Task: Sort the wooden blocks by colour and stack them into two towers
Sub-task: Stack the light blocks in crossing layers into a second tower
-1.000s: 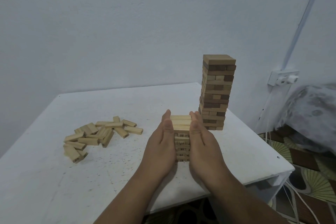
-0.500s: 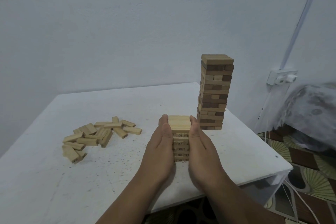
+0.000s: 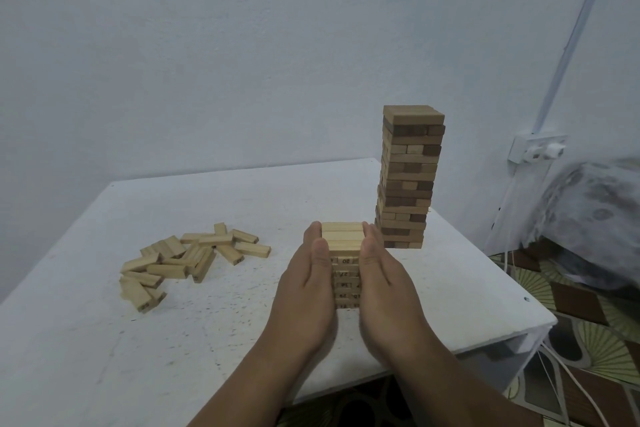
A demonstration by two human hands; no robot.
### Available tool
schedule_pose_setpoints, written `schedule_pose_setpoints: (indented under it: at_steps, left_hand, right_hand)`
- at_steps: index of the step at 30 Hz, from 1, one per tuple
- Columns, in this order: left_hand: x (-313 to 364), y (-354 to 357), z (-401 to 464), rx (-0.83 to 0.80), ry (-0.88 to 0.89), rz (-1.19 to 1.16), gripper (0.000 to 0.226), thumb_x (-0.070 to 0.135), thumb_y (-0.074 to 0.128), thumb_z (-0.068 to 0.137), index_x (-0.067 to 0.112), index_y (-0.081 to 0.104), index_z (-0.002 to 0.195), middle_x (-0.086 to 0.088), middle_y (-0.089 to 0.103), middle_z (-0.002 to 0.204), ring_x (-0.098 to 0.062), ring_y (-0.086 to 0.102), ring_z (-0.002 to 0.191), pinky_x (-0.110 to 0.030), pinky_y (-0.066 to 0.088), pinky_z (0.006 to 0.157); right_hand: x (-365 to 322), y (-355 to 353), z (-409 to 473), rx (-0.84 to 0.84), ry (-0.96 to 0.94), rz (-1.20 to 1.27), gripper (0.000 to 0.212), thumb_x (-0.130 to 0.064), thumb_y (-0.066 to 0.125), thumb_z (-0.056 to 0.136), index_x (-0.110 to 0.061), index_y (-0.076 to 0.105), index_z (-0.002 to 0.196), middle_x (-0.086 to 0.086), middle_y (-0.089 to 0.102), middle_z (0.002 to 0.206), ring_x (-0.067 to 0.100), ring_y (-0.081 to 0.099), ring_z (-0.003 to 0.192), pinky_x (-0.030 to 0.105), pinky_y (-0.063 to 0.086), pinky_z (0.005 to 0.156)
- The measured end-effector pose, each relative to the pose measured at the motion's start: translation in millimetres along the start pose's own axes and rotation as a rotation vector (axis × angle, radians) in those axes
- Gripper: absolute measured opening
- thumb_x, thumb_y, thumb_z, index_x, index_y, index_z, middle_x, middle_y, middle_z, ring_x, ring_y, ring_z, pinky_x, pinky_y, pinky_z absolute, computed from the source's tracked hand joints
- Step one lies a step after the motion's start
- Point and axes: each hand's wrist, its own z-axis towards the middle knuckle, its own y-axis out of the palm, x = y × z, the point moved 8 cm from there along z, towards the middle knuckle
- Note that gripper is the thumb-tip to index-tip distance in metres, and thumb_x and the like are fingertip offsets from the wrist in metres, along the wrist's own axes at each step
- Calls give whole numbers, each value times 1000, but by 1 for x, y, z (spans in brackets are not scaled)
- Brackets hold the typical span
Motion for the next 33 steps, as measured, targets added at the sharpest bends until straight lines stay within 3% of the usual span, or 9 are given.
schedule_pose_setpoints:
  at_steps: [4, 8, 13, 15, 19, 25, 29, 31, 33]
  left_hand:
    - [-4, 6, -3, -45, -86, -137, 66, 72, 16, 89, 49, 30, 149, 27, 27, 154, 18, 33, 131, -22, 19, 117]
    - [-19, 15, 0, -72, -204, -429, 86, 87, 19, 72, 47, 39, 146, 15, 60, 137, -10, 50, 132, -47, 26, 120]
    - [-29, 25, 0, -68, -229, -366, 75, 86, 16, 81, 49, 50, 137, 18, 63, 132, -13, 53, 131, -39, 31, 110]
    - [-37, 30, 5, -59, -230, -304, 62, 83, 16, 86, 57, 51, 131, 30, 58, 132, -13, 49, 135, -33, 32, 102]
    - [-13, 22, -4, -75, -210, -379, 75, 75, 11, 83, 41, 57, 133, 13, 71, 120, -7, 61, 120, -38, 36, 113]
    - [-8, 17, -7, -74, -213, -333, 72, 73, 9, 88, 43, 43, 145, 18, 60, 133, -2, 51, 126, -31, 29, 114]
    - [7, -22, -10, 70, -139, -255, 69, 74, 14, 91, 43, 35, 148, 22, 36, 150, 0, 31, 138, -29, 19, 115]
    - [16, -50, -9, 138, -26, -90, 55, 67, 29, 96, 41, 49, 140, 21, 48, 145, -2, 42, 135, -34, 31, 117]
    - [21, -85, -5, 227, 79, 88, 28, 42, 45, 101, 36, 64, 120, 22, 65, 122, 0, 57, 117, -23, 43, 99]
  right_hand:
    - [3, 2, -2, 3, 37, 110, 77, -77, 16, 78, -48, 28, 149, -18, 46, 147, 7, 44, 135, 31, 35, 115]
    - [5, 5, -5, 10, 101, 240, 79, -75, 11, 77, -49, 29, 148, -26, 55, 119, 3, 49, 120, 21, 32, 100]
    - [8, 12, -4, -32, 144, 285, 79, -74, 9, 77, -47, 34, 147, -17, 59, 128, 3, 51, 116, 15, 33, 89]
    - [10, 14, -3, -49, 148, 289, 79, -75, 10, 76, -47, 39, 144, -16, 61, 128, 5, 53, 120, 18, 33, 91]
    - [11, 15, -1, -45, 125, 268, 77, -77, 11, 77, -47, 49, 136, -19, 68, 118, 3, 58, 118, 22, 39, 96]
    - [4, 10, -5, -20, 135, 254, 78, -77, 10, 78, -48, 37, 145, -20, 60, 123, 6, 53, 120, 28, 34, 103]
    - [-16, -6, -10, 101, -32, 229, 79, -91, 20, 75, -53, 40, 141, -20, 58, 134, 5, 53, 126, 39, 44, 108]
    - [-43, -11, -18, 167, -214, 94, 61, -75, 31, 89, -47, 42, 142, -21, 54, 139, 3, 50, 130, 38, 47, 107]
    - [-75, -4, -28, 198, -412, -24, 43, -50, 45, 98, -38, 52, 138, -36, 48, 135, -8, 40, 135, 20, 37, 112]
